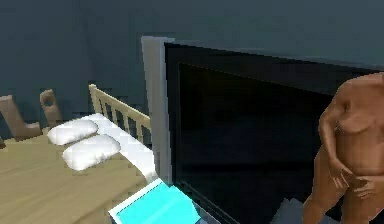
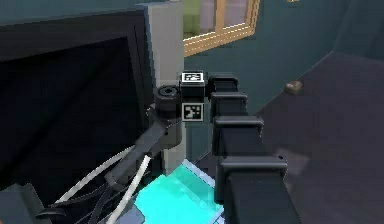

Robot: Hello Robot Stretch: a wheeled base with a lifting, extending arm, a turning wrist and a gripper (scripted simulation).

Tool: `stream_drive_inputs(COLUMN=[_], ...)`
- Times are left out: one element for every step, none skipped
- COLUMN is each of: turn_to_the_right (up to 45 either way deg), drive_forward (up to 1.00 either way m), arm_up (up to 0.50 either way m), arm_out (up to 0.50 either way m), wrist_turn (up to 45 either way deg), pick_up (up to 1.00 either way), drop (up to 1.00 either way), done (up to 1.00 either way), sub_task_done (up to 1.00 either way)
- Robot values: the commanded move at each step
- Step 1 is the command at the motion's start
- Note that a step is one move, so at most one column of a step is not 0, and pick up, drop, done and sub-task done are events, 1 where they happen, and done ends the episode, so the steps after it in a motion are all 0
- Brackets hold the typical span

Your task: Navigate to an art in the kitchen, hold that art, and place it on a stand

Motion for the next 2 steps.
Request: stream_drive_inputs(turn_to_the_right=[0.0, 0.0], drive_forward=[0.0, 0.0], arm_up=[0.0, 0.0], arm_out=[0.0, -0.1], wrist_turn=[0.0, 0.0], pick_up=[0.0, 0.0], drop=[1.0, 0.0], done=[0.0, 0.0], sub_task_done=[0.0, 0.0])
